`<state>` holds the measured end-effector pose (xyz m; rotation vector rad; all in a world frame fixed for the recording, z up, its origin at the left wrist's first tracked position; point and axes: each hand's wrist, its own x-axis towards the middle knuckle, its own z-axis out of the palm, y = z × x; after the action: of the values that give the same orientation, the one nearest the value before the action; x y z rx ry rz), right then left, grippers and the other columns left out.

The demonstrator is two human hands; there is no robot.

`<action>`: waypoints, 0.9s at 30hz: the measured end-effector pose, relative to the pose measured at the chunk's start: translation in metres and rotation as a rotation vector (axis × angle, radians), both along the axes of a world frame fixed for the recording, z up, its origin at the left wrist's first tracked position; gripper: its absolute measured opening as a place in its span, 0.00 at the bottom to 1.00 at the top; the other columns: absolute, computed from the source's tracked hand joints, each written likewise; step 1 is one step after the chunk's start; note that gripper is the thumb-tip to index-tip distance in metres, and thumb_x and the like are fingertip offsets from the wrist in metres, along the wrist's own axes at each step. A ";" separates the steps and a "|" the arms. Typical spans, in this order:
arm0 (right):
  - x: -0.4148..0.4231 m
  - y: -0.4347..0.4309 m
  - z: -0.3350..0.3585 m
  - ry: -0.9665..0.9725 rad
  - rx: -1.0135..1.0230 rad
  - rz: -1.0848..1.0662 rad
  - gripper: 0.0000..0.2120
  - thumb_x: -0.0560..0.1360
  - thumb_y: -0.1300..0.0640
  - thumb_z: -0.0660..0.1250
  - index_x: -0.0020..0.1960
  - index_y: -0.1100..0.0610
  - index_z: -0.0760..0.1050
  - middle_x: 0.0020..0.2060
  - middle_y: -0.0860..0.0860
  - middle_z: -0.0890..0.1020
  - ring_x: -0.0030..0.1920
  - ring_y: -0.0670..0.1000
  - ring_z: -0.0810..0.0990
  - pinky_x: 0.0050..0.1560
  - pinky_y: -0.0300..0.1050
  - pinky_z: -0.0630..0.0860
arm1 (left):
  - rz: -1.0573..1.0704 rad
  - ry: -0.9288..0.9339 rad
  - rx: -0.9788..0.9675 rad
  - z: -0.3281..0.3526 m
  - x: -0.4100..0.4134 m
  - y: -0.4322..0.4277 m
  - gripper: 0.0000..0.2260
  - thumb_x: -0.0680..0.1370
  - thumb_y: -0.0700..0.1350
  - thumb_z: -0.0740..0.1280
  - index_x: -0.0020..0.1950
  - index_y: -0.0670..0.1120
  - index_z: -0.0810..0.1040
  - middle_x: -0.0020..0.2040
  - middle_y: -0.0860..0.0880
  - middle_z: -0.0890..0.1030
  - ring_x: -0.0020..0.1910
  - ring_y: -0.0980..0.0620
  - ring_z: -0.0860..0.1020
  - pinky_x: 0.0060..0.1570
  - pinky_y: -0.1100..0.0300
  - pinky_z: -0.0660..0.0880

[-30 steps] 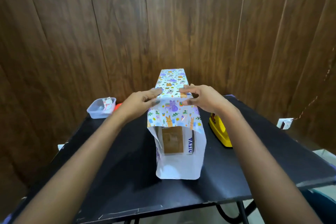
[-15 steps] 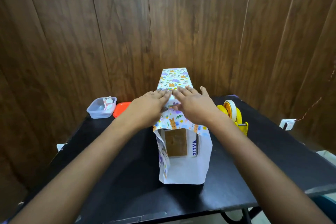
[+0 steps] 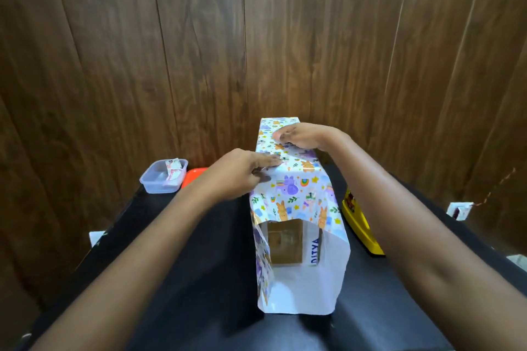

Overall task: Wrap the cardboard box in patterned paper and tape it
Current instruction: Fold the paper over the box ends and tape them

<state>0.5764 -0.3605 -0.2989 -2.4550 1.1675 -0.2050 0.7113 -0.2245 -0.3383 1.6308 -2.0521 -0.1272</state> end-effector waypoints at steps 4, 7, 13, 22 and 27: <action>0.012 -0.007 -0.006 0.155 -0.054 0.057 0.23 0.82 0.45 0.47 0.76 0.48 0.56 0.76 0.49 0.58 0.75 0.52 0.57 0.74 0.49 0.51 | -0.004 0.138 -0.074 -0.010 0.003 0.001 0.27 0.75 0.38 0.69 0.72 0.46 0.66 0.68 0.51 0.72 0.63 0.62 0.70 0.57 0.75 0.64; 0.003 0.004 -0.010 0.141 -0.062 0.123 0.23 0.82 0.43 0.48 0.75 0.43 0.55 0.75 0.48 0.60 0.75 0.52 0.58 0.73 0.48 0.52 | 0.000 0.201 -0.045 -0.015 0.002 0.003 0.31 0.76 0.41 0.68 0.76 0.49 0.59 0.74 0.55 0.63 0.69 0.59 0.65 0.62 0.71 0.64; -0.033 0.048 -0.022 0.006 -0.084 0.200 0.23 0.81 0.42 0.50 0.75 0.43 0.58 0.75 0.43 0.60 0.74 0.48 0.60 0.72 0.42 0.57 | 0.054 0.158 0.035 -0.004 -0.015 0.012 0.29 0.75 0.45 0.69 0.74 0.49 0.63 0.68 0.54 0.71 0.59 0.58 0.73 0.48 0.72 0.69; -0.051 0.079 -0.036 0.332 -0.416 0.079 0.45 0.72 0.47 0.70 0.76 0.41 0.42 0.77 0.47 0.47 0.77 0.54 0.46 0.74 0.58 0.51 | 0.213 -0.464 0.038 0.000 -0.031 0.008 0.32 0.75 0.51 0.68 0.74 0.42 0.60 0.74 0.46 0.62 0.73 0.50 0.61 0.65 0.55 0.65; -0.051 0.081 -0.043 0.296 -0.530 0.050 0.49 0.68 0.50 0.74 0.77 0.45 0.45 0.77 0.48 0.51 0.77 0.52 0.51 0.73 0.51 0.56 | 0.358 -0.615 0.010 -0.002 -0.043 0.002 0.32 0.72 0.53 0.71 0.71 0.43 0.64 0.70 0.46 0.67 0.66 0.46 0.70 0.53 0.52 0.71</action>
<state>0.5257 -0.2798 -0.3420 -3.0583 1.2990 -0.1535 0.6679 -0.2227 -0.3400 2.2097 -2.1134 0.5532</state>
